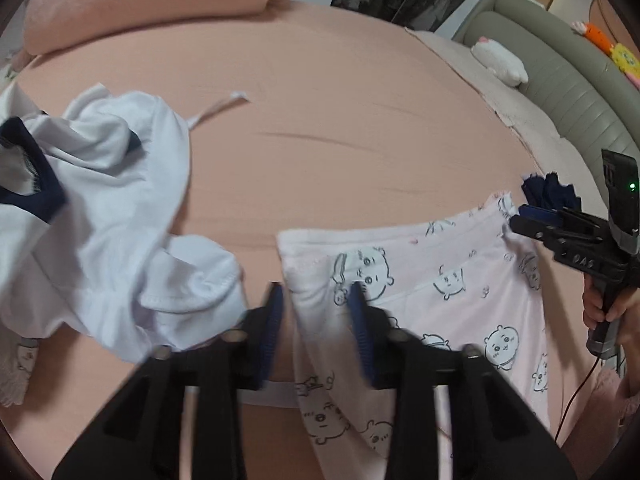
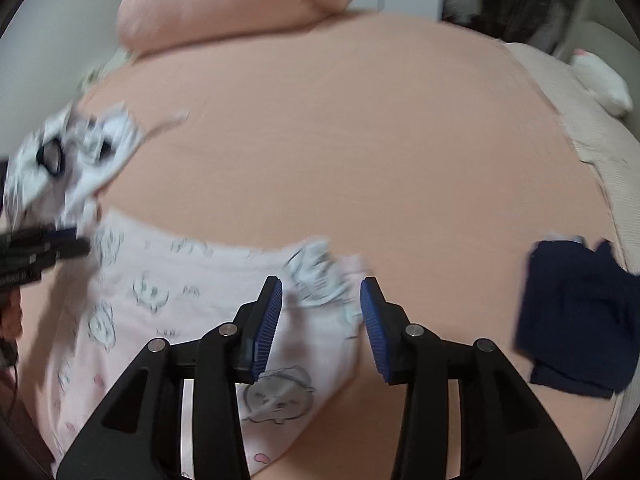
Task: Fold clothes
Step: 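Pull the waistband taut with both grippers, then open the right gripper, then move both grippers to the elastic leg cuffs and grasp them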
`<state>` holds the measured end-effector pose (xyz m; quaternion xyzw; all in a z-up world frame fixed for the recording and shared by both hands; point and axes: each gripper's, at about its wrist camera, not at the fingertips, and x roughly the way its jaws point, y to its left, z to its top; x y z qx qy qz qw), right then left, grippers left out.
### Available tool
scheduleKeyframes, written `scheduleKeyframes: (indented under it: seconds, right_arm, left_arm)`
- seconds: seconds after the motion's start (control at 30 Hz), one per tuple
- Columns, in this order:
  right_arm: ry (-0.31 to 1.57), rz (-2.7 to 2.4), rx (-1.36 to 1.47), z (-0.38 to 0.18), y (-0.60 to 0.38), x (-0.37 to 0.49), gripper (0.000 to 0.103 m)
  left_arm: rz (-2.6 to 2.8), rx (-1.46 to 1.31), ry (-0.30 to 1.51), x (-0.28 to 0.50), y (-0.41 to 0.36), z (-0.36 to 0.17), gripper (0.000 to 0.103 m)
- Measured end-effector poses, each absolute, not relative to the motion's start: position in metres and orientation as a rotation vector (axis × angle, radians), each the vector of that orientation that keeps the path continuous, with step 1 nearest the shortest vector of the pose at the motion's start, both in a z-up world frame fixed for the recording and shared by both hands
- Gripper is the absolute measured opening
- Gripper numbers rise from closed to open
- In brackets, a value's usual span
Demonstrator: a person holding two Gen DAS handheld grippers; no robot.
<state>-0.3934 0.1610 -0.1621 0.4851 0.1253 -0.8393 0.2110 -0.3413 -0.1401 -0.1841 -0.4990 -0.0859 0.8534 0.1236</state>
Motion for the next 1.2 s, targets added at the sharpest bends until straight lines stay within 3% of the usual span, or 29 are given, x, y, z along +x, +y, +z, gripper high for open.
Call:
scheduleKeyframes:
  seconds: [0.07, 0.5, 0.73, 0.9, 1.03, 1.07, 1.1, 1.13, 1.2]
  right_arm:
    - [0.421, -2.337, 1.374, -0.173, 0.154, -0.397, 0.007]
    - [0.24, -2.411, 1.265, -0.145, 0.183, -0.406, 0.005]
    - [0.217, -2.412, 1.348, -0.168, 0.184, -0.424, 0.005]
    - [0.198, -2.417, 1.402, -0.184, 0.185, -0.436, 0.005]
    - [0.126, -2.462, 1.399, -0.176, 0.199, -0.439, 0.021]
    - [0.107, -2.498, 1.373, -0.169, 0.203, -0.436, 0.03]
    - [0.094, -2.548, 1.334, -0.161, 0.208, -0.433, 0.033]
    - [0.08, -2.598, 1.295, -0.153, 0.212, -0.429, 0.039]
    - [0.042, -2.627, 1.238, -0.142, 0.212, -0.426, 0.039]
  left_arm:
    - [2.489, -1.432, -0.295, -0.34, -0.139, -0.186, 0.006]
    - [2.547, -1.352, -0.146, -0.352, -0.125, -0.155, 0.006]
    - [2.501, -1.466, -0.097, -0.379, -0.12, -0.183, 0.005]
    - [2.498, -1.497, -0.082, -0.388, -0.122, -0.197, 0.009]
    - [2.519, -1.49, -0.141, -0.382, -0.14, -0.185, 0.017]
    - [2.55, -1.485, -0.138, -0.378, -0.146, -0.181, 0.028]
    - [2.576, -1.469, -0.125, -0.374, -0.149, -0.176, 0.031]
    - [2.586, -1.447, -0.112, -0.37, -0.149, -0.172, 0.031]
    - [2.604, -1.388, -0.064, -0.359, -0.142, -0.163, 0.031]
